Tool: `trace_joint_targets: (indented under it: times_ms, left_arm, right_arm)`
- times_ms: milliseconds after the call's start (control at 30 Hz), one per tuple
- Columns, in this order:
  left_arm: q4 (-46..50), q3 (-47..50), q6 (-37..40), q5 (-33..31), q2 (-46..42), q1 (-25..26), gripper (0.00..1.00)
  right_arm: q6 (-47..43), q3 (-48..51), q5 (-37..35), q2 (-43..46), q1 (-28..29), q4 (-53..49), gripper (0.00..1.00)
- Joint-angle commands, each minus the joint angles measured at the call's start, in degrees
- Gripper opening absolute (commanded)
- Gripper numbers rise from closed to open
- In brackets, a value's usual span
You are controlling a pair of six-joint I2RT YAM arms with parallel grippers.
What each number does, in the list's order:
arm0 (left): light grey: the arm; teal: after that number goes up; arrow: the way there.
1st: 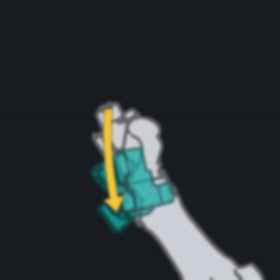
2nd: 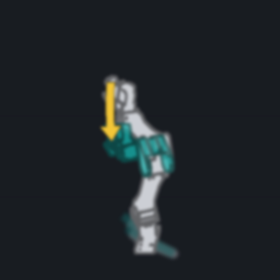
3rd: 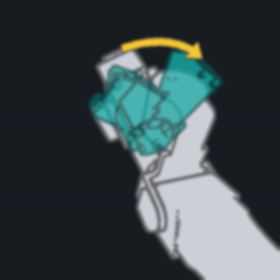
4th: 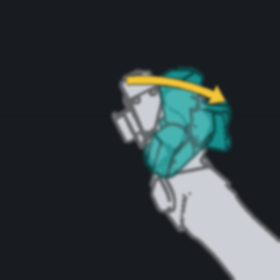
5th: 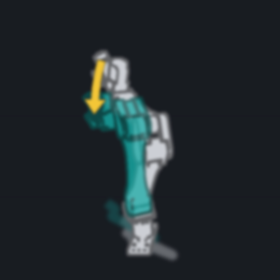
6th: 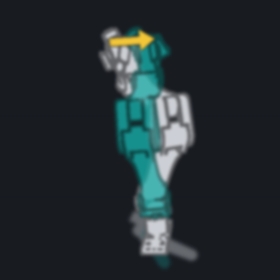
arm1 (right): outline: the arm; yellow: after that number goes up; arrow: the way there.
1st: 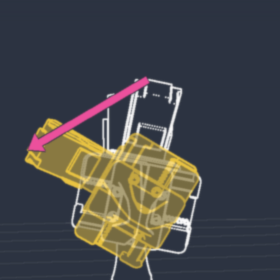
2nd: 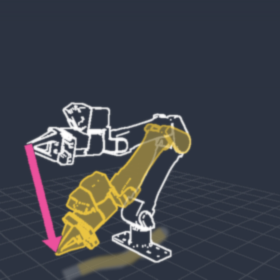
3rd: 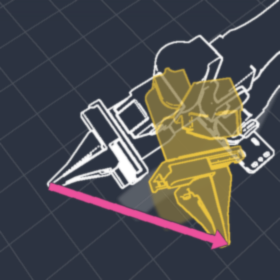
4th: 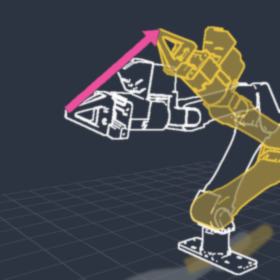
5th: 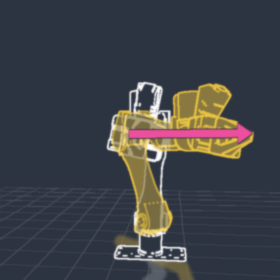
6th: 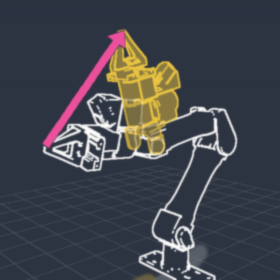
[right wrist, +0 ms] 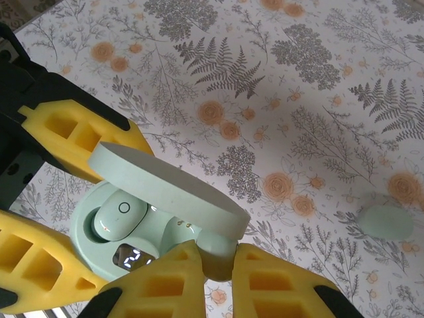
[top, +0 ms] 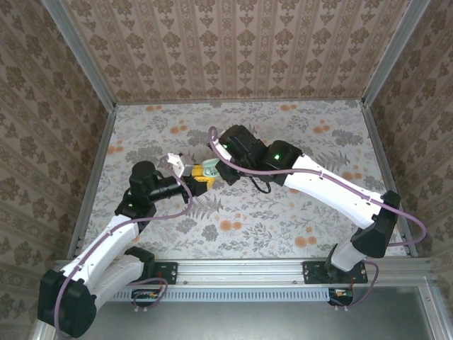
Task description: Insert the wireless bluetooth earbuds into the charging case
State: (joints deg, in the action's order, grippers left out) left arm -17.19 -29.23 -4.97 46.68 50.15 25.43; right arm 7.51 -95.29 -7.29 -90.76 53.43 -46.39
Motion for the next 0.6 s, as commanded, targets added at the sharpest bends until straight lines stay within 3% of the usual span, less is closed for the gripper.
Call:
trace_joint_targets:
  times_ms: [0, 567]
  left_arm:
    - [-1.59, -0.47, -0.59, 0.96, -1.02, 0.24, 0.18]
    - [-0.71, -0.98, 0.38, 0.04, -0.57, 0.29, 0.18]
  right_arm:
    - [-1.09, -2.09, 0.24, -1.31, 0.38, -0.55, 0.12]
    - [-2.15, -4.89, 3.16, -2.8, 0.66, -6.48, 0.12]
